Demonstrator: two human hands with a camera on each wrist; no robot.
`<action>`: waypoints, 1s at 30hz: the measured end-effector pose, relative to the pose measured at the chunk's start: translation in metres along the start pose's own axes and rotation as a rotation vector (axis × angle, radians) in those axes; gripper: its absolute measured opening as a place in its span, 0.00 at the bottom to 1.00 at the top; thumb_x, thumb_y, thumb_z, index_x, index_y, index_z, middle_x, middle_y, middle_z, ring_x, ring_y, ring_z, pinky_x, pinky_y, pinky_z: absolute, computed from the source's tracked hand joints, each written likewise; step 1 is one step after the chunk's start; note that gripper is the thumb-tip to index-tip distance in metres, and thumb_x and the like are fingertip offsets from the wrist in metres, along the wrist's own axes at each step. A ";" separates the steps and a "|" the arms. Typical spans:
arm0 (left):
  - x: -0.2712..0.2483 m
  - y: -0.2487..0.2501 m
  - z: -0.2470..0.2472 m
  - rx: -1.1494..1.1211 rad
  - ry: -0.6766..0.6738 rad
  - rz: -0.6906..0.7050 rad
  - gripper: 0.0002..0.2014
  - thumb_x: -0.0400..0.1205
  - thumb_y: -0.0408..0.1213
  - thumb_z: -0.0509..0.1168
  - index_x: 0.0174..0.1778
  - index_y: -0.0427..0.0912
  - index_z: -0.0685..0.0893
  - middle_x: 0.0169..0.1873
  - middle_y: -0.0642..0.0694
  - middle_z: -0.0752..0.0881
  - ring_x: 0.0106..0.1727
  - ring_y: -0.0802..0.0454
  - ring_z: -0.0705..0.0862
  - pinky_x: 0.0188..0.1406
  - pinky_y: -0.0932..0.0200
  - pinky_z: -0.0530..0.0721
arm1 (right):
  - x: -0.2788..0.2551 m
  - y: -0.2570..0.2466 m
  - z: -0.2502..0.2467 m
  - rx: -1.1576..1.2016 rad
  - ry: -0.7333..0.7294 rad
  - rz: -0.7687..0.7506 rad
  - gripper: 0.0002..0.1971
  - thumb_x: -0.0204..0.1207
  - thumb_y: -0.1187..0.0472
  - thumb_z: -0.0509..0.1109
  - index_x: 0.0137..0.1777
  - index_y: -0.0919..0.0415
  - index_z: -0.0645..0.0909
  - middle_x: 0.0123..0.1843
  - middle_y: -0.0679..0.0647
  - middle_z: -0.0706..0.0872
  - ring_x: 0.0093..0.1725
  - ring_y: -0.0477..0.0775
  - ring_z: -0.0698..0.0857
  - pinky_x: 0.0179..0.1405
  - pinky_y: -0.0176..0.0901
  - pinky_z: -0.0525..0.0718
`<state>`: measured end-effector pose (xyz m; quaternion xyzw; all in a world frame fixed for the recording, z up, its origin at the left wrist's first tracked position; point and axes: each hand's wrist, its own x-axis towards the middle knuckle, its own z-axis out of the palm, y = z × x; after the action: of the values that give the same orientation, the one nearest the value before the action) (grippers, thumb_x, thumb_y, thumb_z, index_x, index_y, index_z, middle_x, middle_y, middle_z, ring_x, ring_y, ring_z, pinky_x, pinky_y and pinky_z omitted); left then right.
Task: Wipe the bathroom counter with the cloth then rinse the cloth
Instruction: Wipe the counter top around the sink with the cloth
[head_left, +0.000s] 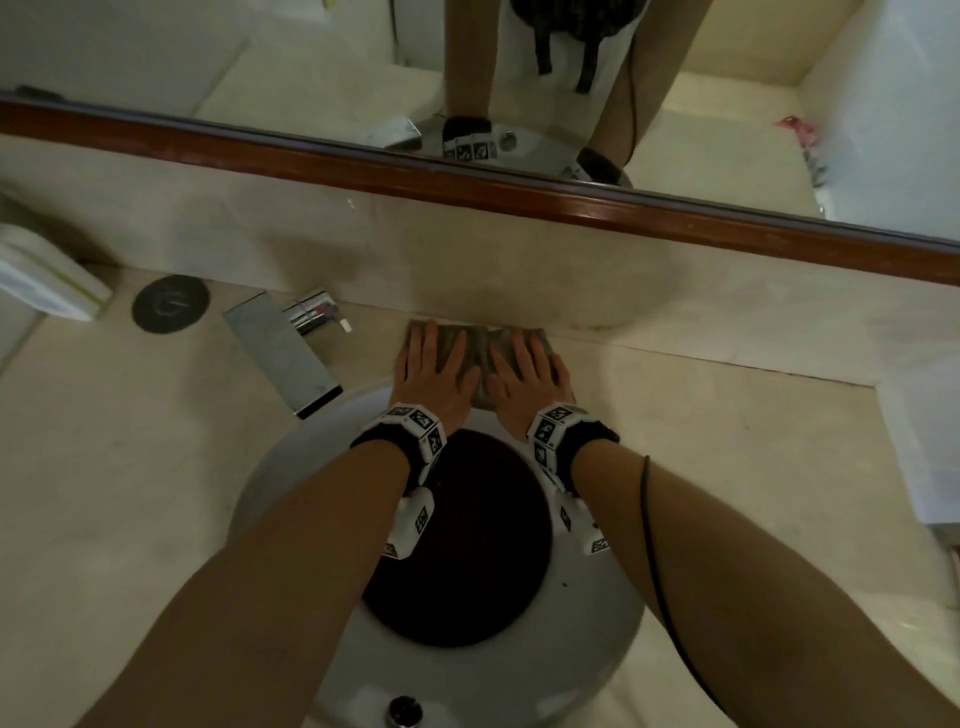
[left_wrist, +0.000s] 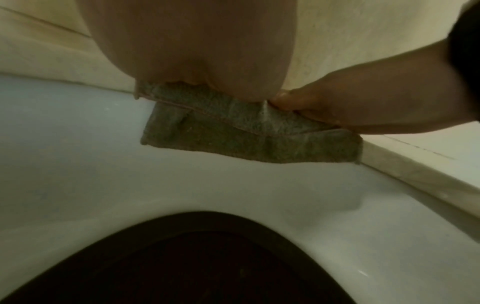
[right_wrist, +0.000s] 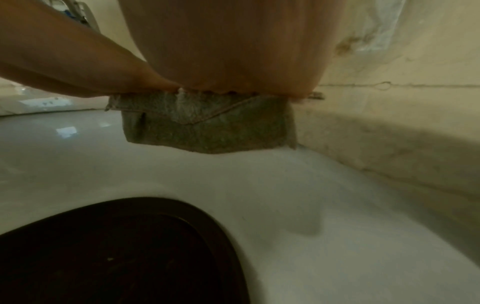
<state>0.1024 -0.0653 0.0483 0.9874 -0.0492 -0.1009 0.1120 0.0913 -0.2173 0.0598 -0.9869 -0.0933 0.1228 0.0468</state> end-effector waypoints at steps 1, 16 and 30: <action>0.001 0.005 0.001 -0.003 -0.014 0.004 0.31 0.87 0.55 0.42 0.85 0.50 0.42 0.84 0.38 0.37 0.84 0.39 0.35 0.82 0.43 0.38 | -0.001 0.003 0.000 0.005 0.004 -0.002 0.28 0.87 0.47 0.44 0.86 0.48 0.43 0.88 0.53 0.42 0.86 0.57 0.41 0.82 0.56 0.44; 0.004 0.101 0.016 0.002 -0.087 0.054 0.30 0.88 0.56 0.39 0.85 0.52 0.41 0.84 0.40 0.35 0.84 0.42 0.35 0.82 0.45 0.37 | -0.036 0.083 -0.003 0.060 -0.007 0.138 0.28 0.87 0.45 0.40 0.86 0.47 0.44 0.88 0.52 0.42 0.86 0.54 0.41 0.83 0.55 0.43; 0.002 0.121 0.017 -0.007 -0.131 0.076 0.33 0.85 0.62 0.40 0.84 0.57 0.40 0.83 0.45 0.33 0.84 0.45 0.32 0.83 0.44 0.39 | -0.050 0.111 -0.007 0.099 -0.079 0.216 0.29 0.87 0.42 0.42 0.85 0.43 0.41 0.87 0.50 0.37 0.86 0.54 0.38 0.83 0.58 0.39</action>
<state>0.0913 -0.1865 0.0599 0.9757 -0.0935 -0.1612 0.1155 0.0650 -0.3365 0.0652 -0.9821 0.0179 0.1705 0.0781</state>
